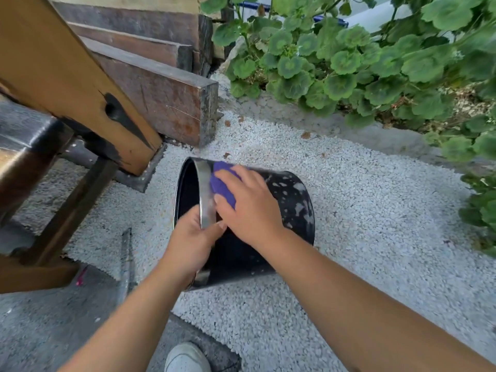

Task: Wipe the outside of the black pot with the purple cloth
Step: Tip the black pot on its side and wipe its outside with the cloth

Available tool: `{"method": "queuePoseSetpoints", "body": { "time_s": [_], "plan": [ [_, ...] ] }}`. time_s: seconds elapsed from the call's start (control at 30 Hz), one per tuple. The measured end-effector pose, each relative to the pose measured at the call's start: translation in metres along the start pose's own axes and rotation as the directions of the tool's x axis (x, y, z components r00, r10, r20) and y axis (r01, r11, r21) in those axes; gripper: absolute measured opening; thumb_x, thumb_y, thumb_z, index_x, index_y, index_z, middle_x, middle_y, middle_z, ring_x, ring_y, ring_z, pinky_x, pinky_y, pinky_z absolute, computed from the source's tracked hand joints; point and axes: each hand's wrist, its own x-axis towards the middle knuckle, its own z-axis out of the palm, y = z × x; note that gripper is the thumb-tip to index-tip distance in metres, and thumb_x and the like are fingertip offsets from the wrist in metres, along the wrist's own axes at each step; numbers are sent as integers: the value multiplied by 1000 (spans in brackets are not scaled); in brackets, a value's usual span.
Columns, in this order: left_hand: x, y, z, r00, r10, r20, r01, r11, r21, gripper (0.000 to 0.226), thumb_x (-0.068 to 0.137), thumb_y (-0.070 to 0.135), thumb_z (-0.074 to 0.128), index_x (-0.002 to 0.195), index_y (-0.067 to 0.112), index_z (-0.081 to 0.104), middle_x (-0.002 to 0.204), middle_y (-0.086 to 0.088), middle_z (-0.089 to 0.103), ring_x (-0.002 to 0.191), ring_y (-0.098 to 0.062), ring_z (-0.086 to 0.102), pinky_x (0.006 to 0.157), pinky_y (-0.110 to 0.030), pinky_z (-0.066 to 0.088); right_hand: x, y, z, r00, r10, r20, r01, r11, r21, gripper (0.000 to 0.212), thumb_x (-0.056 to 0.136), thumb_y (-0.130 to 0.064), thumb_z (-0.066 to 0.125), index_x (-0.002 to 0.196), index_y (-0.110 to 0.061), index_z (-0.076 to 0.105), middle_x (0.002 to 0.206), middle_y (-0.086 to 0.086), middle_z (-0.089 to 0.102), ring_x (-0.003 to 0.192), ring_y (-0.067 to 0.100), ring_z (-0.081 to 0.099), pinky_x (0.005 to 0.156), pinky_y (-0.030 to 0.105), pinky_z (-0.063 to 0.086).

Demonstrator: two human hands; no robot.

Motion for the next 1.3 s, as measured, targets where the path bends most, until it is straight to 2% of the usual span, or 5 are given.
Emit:
{"method": "queuePoseSetpoints", "body": {
  "time_s": [0.37,0.5,0.73,0.93,1.3],
  "plan": [
    [-2,-26,16,962,231,-144,-211,967,144,54,92,4,63,138,18,38,131,3,56,107,10,60,79,-6,48,-23,87,2,958,276,-74,-276,961,18,49,86,-39,46,128,-18,59,133,5,56,125,25,45,107,37,34],
    [-1,-27,15,918,392,-66,-337,855,394,89,88,39,59,157,28,4,166,12,-2,148,8,3,95,2,32,-40,100,0,927,360,-106,-359,933,33,51,88,-41,45,133,-19,55,144,7,49,136,27,35,114,45,29],
    [7,-34,-1,930,366,-25,-294,784,547,88,88,53,48,159,25,4,164,18,-10,149,3,-7,117,-51,30,-50,113,1,937,348,-42,-349,937,-15,47,94,-29,56,140,-22,48,151,5,39,145,30,21,116,40,21],
    [5,-35,-1,929,370,-15,-326,836,441,88,86,58,47,157,34,1,161,29,-10,145,14,-5,103,-15,32,-54,108,7,857,501,-121,-498,865,58,49,95,-30,54,142,-21,46,153,5,35,146,28,18,115,36,18],
    [9,-37,-3,883,469,23,-418,762,495,99,91,75,29,156,4,9,165,-6,-1,153,-13,3,121,-22,8,-49,19,37,967,6,-255,12,998,67,40,87,-36,58,122,-18,62,128,9,53,123,31,45,111,34,32]
  ]
}}
